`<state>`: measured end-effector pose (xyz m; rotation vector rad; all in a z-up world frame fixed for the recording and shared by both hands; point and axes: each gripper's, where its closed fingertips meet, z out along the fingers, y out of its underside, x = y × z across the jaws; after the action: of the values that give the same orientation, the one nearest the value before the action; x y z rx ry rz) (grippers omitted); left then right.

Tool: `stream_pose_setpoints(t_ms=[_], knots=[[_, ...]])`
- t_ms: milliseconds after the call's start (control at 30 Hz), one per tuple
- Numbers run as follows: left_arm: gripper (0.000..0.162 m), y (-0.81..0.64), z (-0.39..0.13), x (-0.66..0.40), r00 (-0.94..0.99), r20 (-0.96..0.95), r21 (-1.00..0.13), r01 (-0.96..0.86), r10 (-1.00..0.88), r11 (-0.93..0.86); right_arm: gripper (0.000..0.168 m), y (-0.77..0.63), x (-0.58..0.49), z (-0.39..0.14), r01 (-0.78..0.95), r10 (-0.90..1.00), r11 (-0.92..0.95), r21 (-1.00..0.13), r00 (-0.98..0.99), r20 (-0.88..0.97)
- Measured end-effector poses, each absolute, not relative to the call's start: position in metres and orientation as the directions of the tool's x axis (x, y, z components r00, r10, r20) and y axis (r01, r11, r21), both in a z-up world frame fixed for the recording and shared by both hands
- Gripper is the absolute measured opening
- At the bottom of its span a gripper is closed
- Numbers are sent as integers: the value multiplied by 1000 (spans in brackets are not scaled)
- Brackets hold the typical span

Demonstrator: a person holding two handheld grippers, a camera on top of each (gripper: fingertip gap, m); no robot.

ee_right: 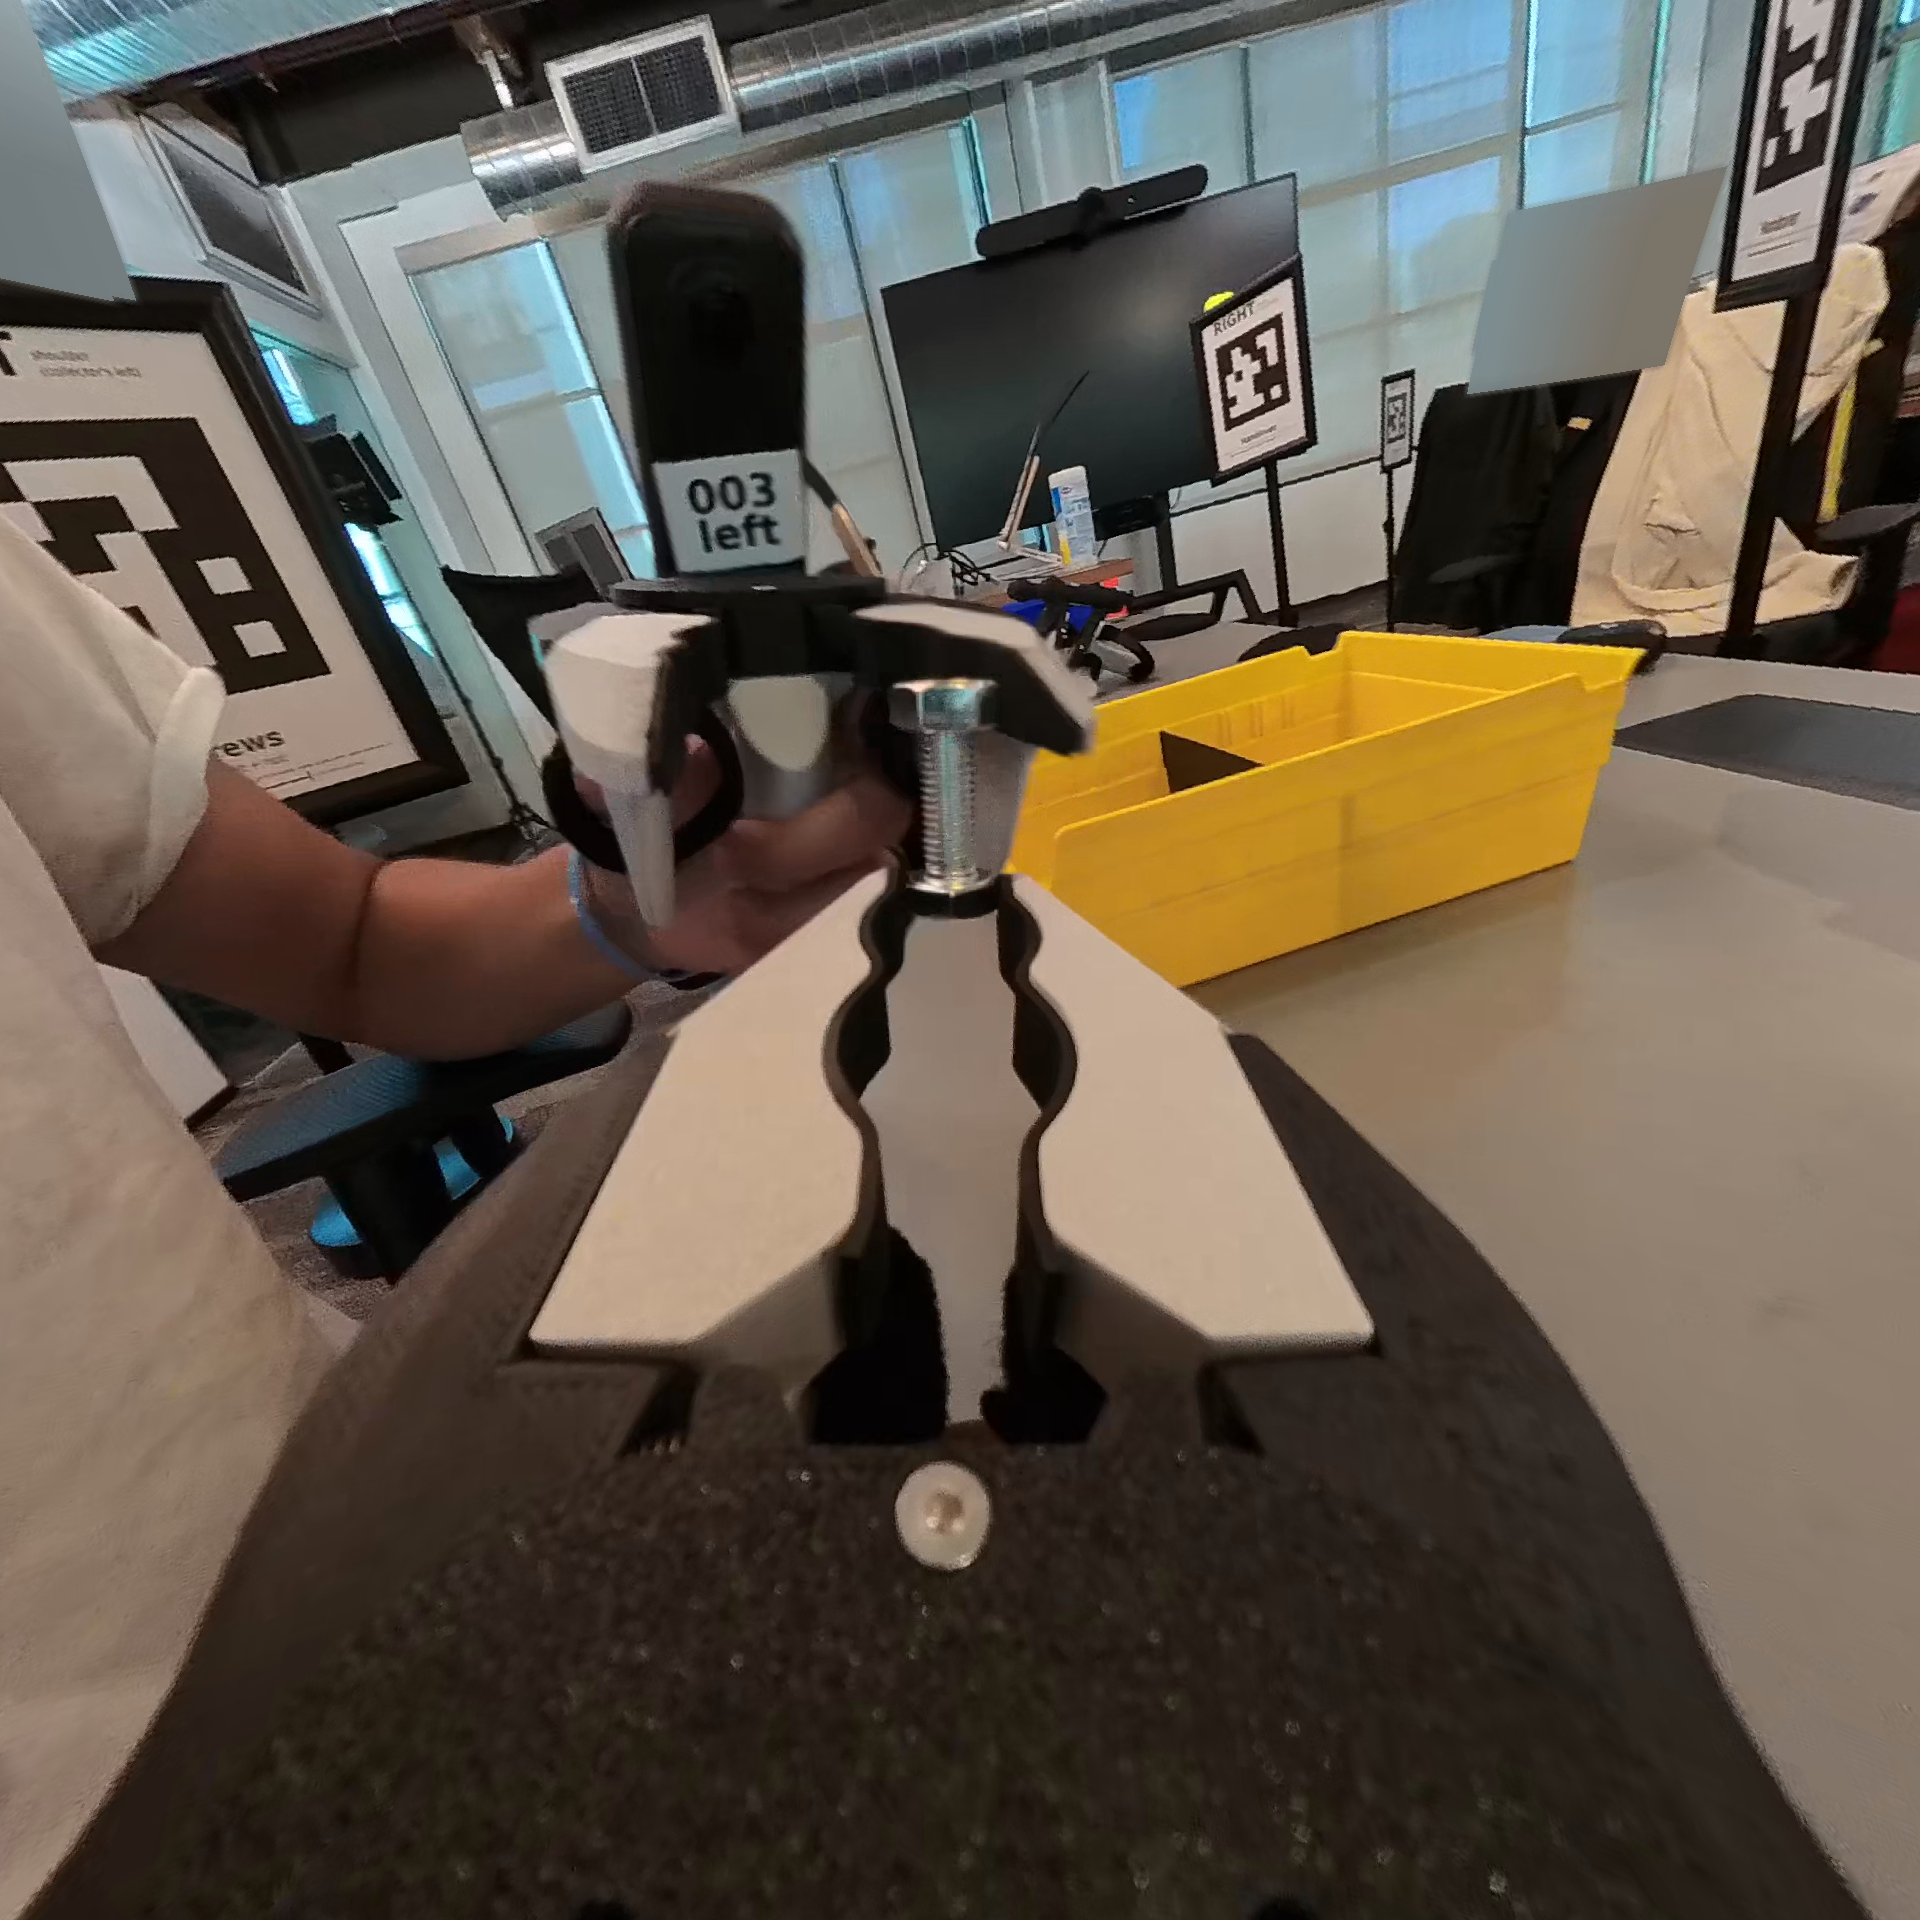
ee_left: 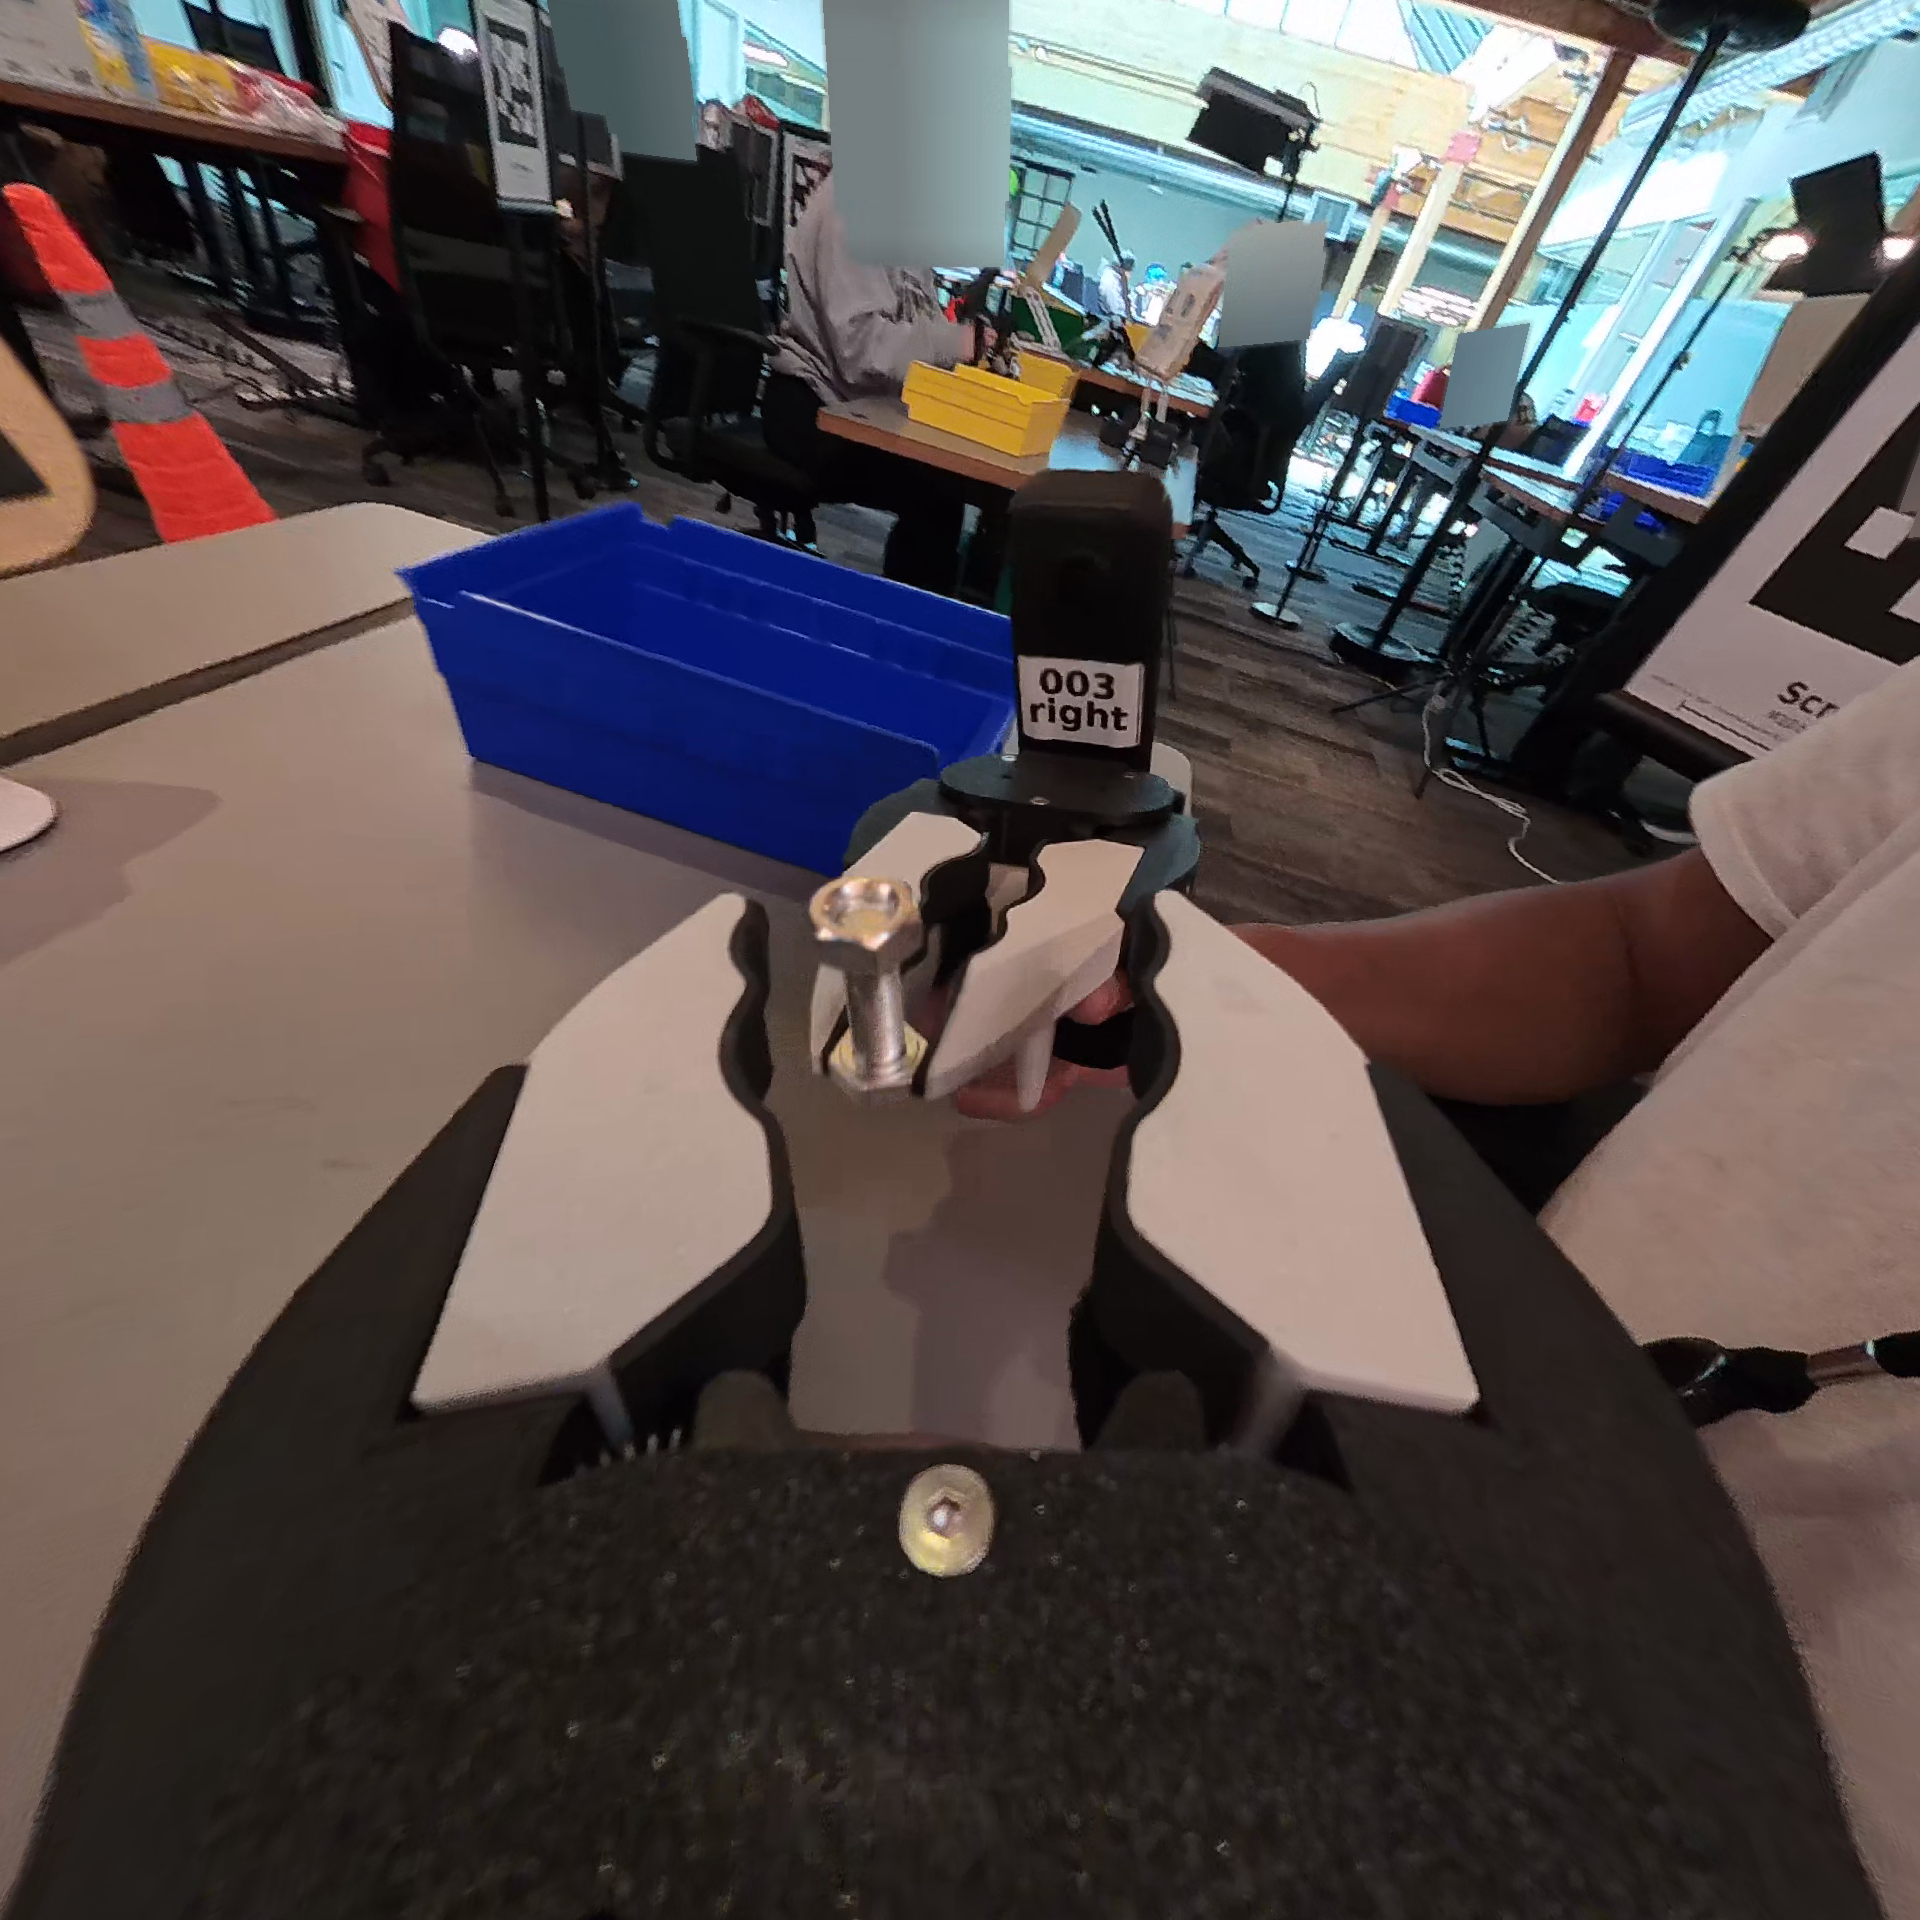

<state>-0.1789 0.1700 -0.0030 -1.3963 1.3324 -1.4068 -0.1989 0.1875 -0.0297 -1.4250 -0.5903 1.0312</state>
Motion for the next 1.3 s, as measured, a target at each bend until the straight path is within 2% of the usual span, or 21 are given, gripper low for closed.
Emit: stream_pose_setpoints(t_ms=[100,200,300,500,700,900,1000,1067,1133,1300], knots=[[64,166,-1,-184,-140,216,-971,-133,-966,-198,17,190,-195,-33,-210,837,-157,-965,491,-243],[72,159,-6,-174,-166,225,-967,-156,-960,-200,17,186,-202,-32,-201,849,-156,-967,473,-235],[68,162,-8,-171,-162,223,-966,-167,-961,-196,17,183,-205,-29,-213,854,-156,-964,461,-240],[61,179,0,-190,-33,166,-984,-70,-986,-163,17,189,-197,-36,-205,836,-171,-964,487,-252],[61,159,-6,-169,-136,228,-971,-106,-964,-214,17,181,-206,-31,-194,850,-159,-968,472,-234],[53,180,-3,-194,22,185,-982,-46,-982,-186,17,183,-197,-35,-194,837,-168,-967,490,-244],[51,164,-7,-188,-28,228,-973,-33,-973,-227,17,182,-202,-40,-174,840,-175,-969,486,-239],[61,157,-9,-179,-60,247,-969,-44,-967,-245,17,178,-209,-39,-170,851,-172,-970,471,-233],[56,157,-8,-178,-68,248,-968,-51,-966,-245,17,174,-214,-35,-180,857,-168,-969,460,-233],[55,164,-5,-202,13,232,-973,5,-973,-232,17,171,-213,-42,-164,851,-178,-970,470,-235]])
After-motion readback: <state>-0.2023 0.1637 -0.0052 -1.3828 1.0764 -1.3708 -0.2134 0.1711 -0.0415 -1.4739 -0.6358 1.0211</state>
